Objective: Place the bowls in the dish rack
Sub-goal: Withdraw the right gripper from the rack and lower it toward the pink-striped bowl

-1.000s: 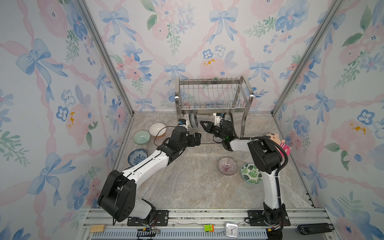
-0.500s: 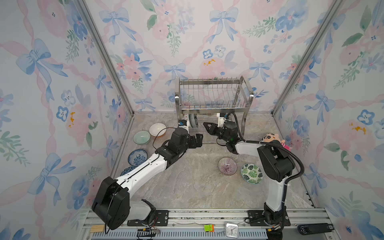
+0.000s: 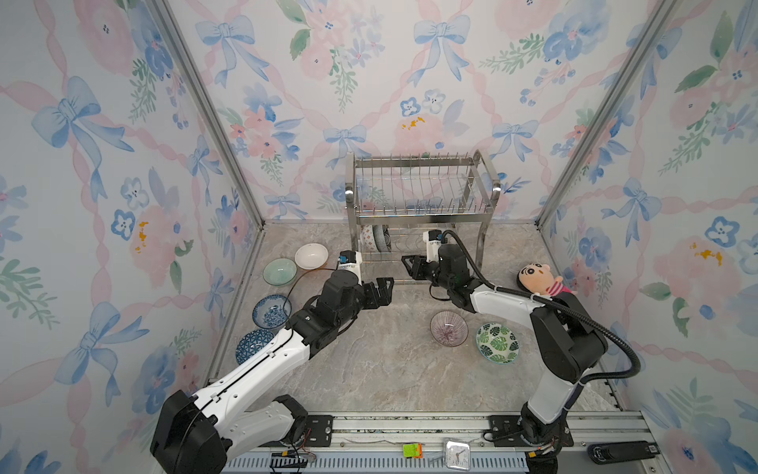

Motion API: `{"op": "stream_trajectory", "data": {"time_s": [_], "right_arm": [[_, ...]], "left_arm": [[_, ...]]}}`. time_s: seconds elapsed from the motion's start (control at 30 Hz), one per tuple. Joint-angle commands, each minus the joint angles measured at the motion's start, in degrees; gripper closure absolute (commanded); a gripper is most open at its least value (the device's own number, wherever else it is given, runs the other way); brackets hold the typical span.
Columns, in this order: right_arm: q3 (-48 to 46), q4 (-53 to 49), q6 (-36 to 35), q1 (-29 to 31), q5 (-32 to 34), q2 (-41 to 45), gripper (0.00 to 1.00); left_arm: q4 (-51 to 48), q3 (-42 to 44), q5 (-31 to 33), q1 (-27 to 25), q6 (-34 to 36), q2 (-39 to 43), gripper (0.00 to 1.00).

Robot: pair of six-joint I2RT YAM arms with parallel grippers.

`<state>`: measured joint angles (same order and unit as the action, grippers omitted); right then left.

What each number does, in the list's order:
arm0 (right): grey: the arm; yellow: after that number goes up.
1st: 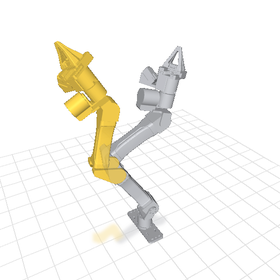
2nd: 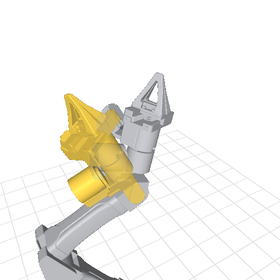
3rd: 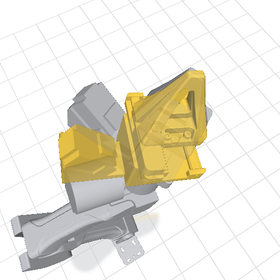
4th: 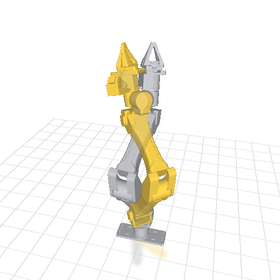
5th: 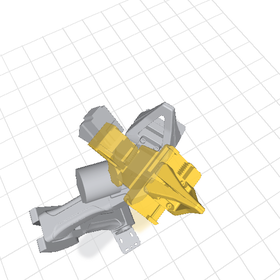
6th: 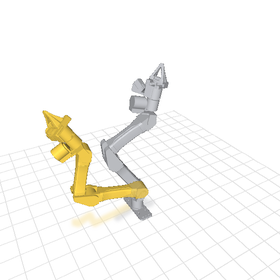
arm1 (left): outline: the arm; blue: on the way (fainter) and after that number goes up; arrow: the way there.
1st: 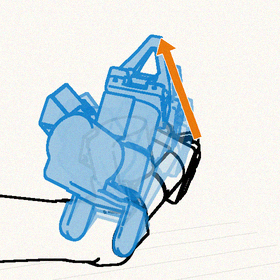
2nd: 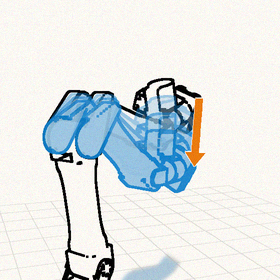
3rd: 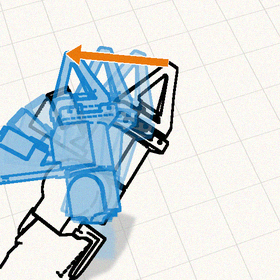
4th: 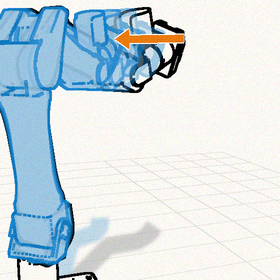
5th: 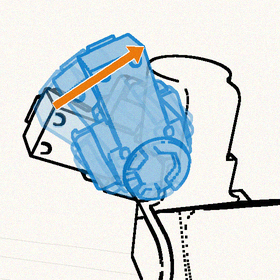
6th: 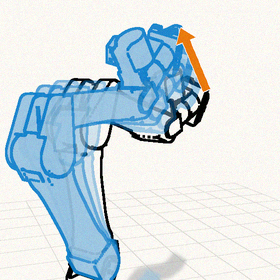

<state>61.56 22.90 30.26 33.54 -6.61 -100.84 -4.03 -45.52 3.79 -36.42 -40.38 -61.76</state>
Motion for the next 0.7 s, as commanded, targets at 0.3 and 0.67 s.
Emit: {"op": "stream_trajectory", "data": {"time_s": [0.3,0.67], "right_arm": [[-2.76,-24.85,-7.69,4.84,15.08,11.60,0.39],[-5.49,-39.84,-11.17,7.29,23.61,19.56,0.03]], "left_arm": [[-1.32,5.94,-3.53,-0.32,-3.86,3.52,0.02],[1.42,9.00,-13.63,-0.40,-2.68,3.29,0.02]]}}
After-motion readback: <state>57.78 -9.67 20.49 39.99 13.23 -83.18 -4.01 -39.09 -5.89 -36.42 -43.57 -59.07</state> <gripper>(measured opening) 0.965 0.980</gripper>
